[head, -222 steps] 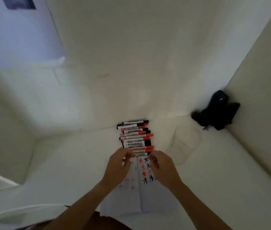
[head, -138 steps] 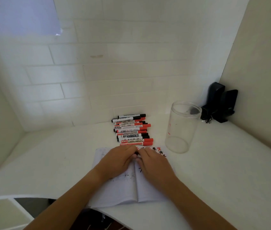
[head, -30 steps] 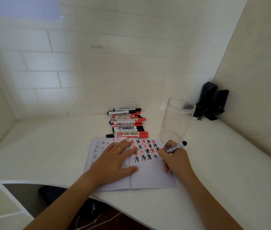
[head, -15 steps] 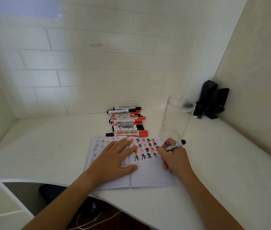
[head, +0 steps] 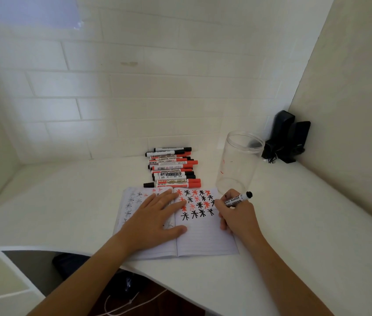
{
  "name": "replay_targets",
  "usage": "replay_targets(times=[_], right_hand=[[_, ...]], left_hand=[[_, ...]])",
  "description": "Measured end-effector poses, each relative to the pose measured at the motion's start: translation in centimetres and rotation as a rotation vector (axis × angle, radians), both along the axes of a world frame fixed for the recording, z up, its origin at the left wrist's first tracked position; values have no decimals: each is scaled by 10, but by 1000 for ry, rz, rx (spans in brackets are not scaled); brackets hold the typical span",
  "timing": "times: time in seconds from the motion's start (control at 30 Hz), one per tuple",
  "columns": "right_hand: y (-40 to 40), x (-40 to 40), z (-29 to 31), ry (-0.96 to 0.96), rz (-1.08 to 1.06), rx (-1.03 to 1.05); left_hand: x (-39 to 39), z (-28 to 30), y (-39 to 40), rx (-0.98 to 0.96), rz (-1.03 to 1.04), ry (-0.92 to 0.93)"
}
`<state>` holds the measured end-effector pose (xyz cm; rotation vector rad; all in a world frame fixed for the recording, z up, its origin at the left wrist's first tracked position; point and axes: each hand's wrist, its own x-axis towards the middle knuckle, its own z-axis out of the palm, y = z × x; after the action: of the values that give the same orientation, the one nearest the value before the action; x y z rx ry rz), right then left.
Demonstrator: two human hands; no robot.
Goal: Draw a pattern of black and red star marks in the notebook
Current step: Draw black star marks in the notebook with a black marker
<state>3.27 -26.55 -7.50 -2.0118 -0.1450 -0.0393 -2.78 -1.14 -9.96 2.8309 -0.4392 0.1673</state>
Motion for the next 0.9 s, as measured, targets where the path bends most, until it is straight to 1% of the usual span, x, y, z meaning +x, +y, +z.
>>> replay_targets(times=[0.23,0.4,0.43,0.5,0.57,0.6,0.63,0.7,0.77,0.83,0.9], right_hand=[[-1,-1,2,9,74,-24],[-3,-2,2,-25,73,4],[-4,-3,1,-26,74,28],[-5,-3,1,-25,76,62],[-5,-3,1,-28,75,71],[-5,-3,1,-31,76,70],[-5,-3,0,-33,80,70],[-4,-3,0,-38,90,72],[-4,-3,0,-45,97,77],[-4,-2,-1,-40,101,92],[-5,-1,-1,-30,107,107]], left_hand=[[-1,1,-1,19,7,11],[-2,4,0,17,-8,12],[-2,5,0,4,-10,18],[-1,9,0,-87,7,10],[6,11,2,-222,72,-48],[11,12,4,-268,126,-109],[17,12,8,-281,193,-194],[30,13,18,-236,352,-326],[39,15,28,-166,465,-329],[44,12,33,-109,508,-282],[45,9,36,-96,529,-262]])
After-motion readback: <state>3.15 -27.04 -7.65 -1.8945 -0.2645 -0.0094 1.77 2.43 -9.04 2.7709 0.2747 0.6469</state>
